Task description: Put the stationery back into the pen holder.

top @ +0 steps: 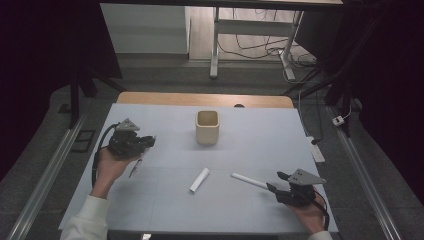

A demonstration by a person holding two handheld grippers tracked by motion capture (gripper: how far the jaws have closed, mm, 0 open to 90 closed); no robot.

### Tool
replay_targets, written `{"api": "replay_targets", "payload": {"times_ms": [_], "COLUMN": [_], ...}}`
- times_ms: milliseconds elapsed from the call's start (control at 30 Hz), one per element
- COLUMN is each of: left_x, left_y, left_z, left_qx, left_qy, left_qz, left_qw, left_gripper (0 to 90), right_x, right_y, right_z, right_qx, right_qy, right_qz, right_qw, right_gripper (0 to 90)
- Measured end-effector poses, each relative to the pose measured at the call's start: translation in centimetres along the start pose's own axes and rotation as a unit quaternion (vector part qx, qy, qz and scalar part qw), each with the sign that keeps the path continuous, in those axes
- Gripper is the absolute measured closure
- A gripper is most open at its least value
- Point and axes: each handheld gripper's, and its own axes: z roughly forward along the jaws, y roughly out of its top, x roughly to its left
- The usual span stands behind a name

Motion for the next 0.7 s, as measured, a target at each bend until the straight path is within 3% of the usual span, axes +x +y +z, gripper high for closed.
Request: {"api": "replay_targets", "payload": {"times_ms": [433,567,700], "left_x": [0.1,0.2,0.2], "left_y": [0.0,0.0,0.1], "left_z": [-1.2,-1.6,-1.9], "left_qx": [-0.049,-0.066,-0.079], "left_qy": [-0.011,-0.026,-0.024], "left_qz": [-0.009,-0.017,-0.016], "left_qw": [0.9987,0.9974,0.9965], "left_gripper": [79.4,79.4,79.4], "right_x": [0.0,-0.1,-0.1], "right_y": [0.0,0.0,0.0], "right_z": [0.0,0.0,0.0], "right_qx": [-0.001,-0.002,-0.002], "right_qy": [-0.002,-0.001,-0.001], "right_qz": [0.002,0.003,0.004], "right_qw": [1.0000,1.0000,1.0000], "right_gripper": [39.0,39.0,39.0]}}
